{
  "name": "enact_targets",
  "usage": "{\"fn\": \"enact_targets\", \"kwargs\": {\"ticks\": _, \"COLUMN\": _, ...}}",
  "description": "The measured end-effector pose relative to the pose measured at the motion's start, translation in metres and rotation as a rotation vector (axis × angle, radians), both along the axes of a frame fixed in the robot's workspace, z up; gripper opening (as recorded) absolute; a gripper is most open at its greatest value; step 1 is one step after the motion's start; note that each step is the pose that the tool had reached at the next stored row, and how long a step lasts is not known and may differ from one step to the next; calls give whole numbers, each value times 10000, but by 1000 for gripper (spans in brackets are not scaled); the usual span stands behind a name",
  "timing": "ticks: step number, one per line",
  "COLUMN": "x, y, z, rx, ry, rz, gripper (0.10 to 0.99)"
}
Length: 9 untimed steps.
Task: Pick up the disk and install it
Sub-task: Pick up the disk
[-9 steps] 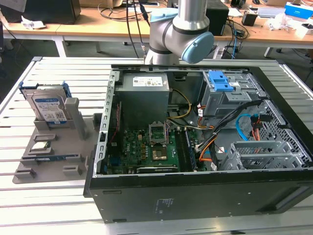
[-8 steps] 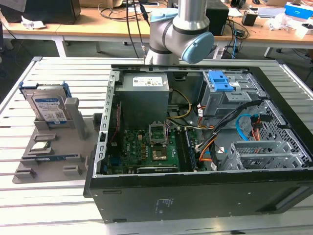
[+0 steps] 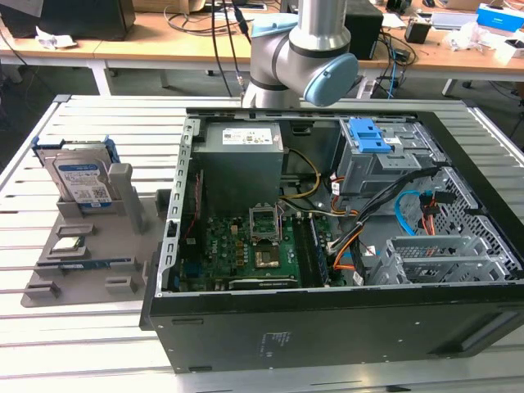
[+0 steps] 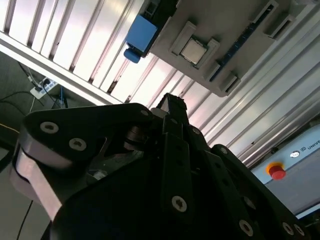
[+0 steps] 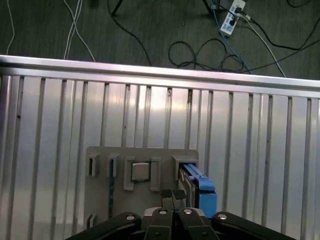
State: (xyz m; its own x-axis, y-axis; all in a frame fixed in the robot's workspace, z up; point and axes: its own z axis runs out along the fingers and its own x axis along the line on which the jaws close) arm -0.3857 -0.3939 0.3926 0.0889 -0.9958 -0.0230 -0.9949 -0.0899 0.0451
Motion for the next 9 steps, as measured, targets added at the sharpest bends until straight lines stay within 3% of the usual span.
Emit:
{"fn": "enact_targets", "kwargs": {"ticks": 6, "x": 0, "y": 0, "z": 0, "rx": -1, "ry": 0, "rz": 132, "gripper": 106}}
{"fn": "enact_targets", "kwargs": {"ticks": 9, "x": 0, "y": 1, "z": -1, "rx": -5, "ry": -1, "rz": -219, "gripper": 106}}
